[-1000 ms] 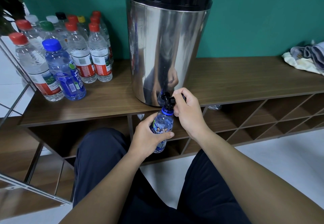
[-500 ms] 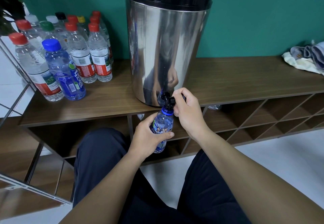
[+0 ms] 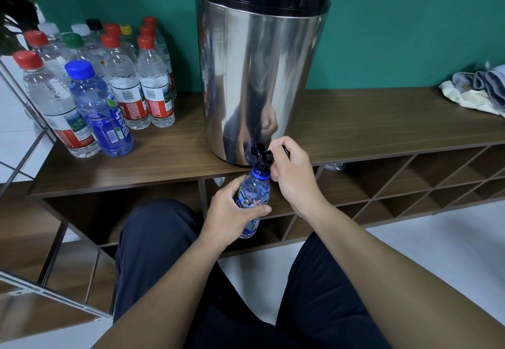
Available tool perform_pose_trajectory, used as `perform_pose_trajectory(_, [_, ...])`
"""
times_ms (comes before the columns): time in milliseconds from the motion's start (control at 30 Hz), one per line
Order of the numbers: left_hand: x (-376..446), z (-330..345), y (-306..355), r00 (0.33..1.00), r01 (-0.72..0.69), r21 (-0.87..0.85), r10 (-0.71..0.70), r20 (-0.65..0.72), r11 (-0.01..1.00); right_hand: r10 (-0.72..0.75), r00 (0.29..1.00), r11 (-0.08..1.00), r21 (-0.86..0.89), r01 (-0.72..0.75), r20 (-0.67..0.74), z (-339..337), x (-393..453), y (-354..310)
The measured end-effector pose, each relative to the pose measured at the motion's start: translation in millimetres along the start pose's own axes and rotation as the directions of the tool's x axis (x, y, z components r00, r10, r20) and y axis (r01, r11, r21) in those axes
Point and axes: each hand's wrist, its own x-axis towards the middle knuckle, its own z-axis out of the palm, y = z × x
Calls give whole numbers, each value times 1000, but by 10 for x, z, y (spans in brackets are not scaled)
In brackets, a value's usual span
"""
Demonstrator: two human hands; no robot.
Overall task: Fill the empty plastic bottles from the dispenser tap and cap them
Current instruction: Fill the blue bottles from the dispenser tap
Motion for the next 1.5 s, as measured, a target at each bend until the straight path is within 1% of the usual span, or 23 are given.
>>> perform_pose_trajectory(433, [25, -2, -51, 1000, -16, -4, 16, 5, 1000, 0, 1000, 1000, -17, 0, -2, -13, 8, 17])
perform_pose_trajectory(1167, [28, 2, -37, 1000, -11, 17, 11, 11, 1000, 9, 1000, 1000, 20, -9, -4, -3, 10, 12])
perform_pose_trajectory(1500, [12, 0, -7, 1000, -4, 31, 4, 2, 1000, 8, 1000, 1000, 7, -8, 0, -5, -4, -5])
